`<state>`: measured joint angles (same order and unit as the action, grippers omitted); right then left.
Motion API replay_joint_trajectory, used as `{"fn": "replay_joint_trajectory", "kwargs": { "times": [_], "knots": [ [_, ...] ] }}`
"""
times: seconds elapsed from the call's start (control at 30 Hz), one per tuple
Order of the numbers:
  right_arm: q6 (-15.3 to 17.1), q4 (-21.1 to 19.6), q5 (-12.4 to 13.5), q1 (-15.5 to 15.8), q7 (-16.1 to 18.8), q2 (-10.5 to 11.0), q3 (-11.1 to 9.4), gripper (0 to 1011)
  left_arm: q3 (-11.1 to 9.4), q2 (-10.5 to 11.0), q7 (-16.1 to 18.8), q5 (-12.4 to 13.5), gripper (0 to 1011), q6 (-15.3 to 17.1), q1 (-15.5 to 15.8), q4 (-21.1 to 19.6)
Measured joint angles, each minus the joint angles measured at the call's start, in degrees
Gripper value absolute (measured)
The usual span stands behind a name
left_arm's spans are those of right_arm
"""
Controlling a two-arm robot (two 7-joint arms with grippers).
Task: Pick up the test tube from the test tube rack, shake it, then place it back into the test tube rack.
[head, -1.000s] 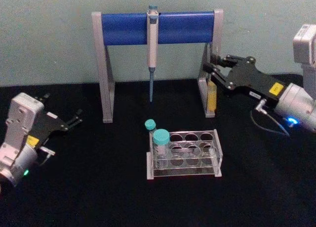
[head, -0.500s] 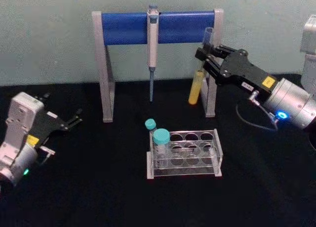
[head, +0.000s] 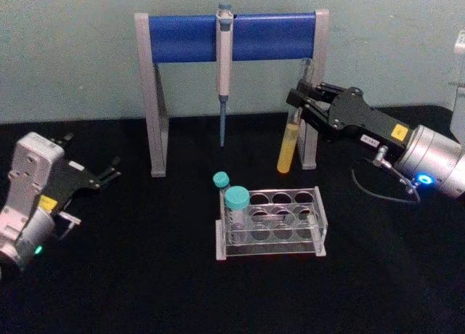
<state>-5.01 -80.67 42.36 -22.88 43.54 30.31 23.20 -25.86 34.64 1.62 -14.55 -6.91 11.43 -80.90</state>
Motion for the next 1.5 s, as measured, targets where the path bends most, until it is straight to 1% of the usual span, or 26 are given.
{"fn": "replay_joint_trajectory", "kwargs": {
  "times": [0.3,0.73,0.83,1.03,1.27,1.5],
  "knots": [
    [-1.2,0.0,-0.4,0.1,-0.4,0.4,0.8,230,0.0,0.0,0.0,0.0,1001,0.0,0.0,0.0],
    [-1.8,0.0,-0.8,0.1,-0.6,0.6,1.1,230,0.0,0.0,0.0,0.0,1001,0.0,0.0,0.0],
    [-2.0,0.2,-1.5,0.0,-0.9,0.6,1.5,230,0.0,0.0,0.0,0.0,1001,0.0,0.0,0.0],
    [-2.4,1.0,-4.0,-0.1,-1.8,0.5,2.4,230,0.0,0.0,0.0,0.0,1001,0.0,0.0,0.0],
    [-2.2,2.0,-5.2,-0.2,-1.9,0.2,3.0,230,0.0,0.0,0.0,0.0,1002,0.0,0.0,0.0],
    [-1.7,2.9,-5.7,-0.2,-1.4,-0.1,3.5,230,0.0,0.0,0.0,0.0,1001,0.0,0.0,0.0]
  ]
}}
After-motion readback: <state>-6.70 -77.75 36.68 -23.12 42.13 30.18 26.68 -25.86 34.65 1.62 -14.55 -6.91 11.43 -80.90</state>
